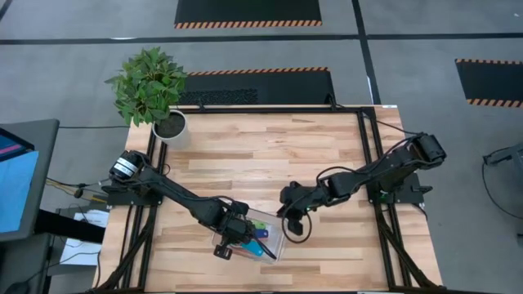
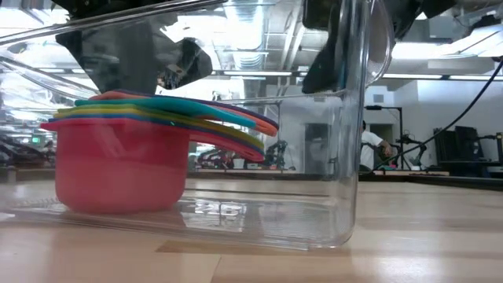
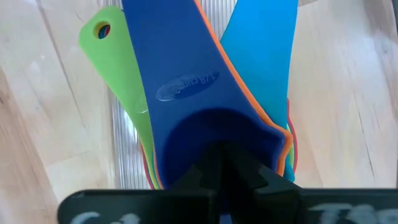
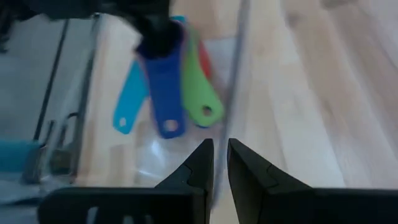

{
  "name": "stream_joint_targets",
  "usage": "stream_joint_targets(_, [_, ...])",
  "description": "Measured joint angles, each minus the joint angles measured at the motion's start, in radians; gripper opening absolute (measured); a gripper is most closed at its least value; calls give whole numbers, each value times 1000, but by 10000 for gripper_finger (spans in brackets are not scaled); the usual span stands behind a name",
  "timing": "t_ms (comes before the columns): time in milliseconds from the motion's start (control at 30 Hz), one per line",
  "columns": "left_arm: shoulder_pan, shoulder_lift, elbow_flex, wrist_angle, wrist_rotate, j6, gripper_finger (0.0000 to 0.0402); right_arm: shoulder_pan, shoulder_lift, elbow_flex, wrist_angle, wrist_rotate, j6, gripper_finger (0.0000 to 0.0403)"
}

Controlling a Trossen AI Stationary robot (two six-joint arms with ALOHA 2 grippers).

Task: Nest measuring cups in basket
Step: Stack the dark blue measuring cup on top of the orange measuring cup into the transparent bin

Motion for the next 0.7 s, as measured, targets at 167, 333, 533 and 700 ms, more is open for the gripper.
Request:
stream_joint_targets(167, [0,0,0,1,0,0,0,11,0,29,5,-104,-81,70])
stream_joint_targets(333, [0,0,0,1,2,-1,0,5,29,28,-63,-200,-49,53])
stream_joint_targets(533, [0,0,0,1,5,-1,0,0,52,31,-68,-192,-33,13])
stream_joint_targets(700, [0,0,0,3,7,0,0,-18,50,30,-77,-152,-48,12])
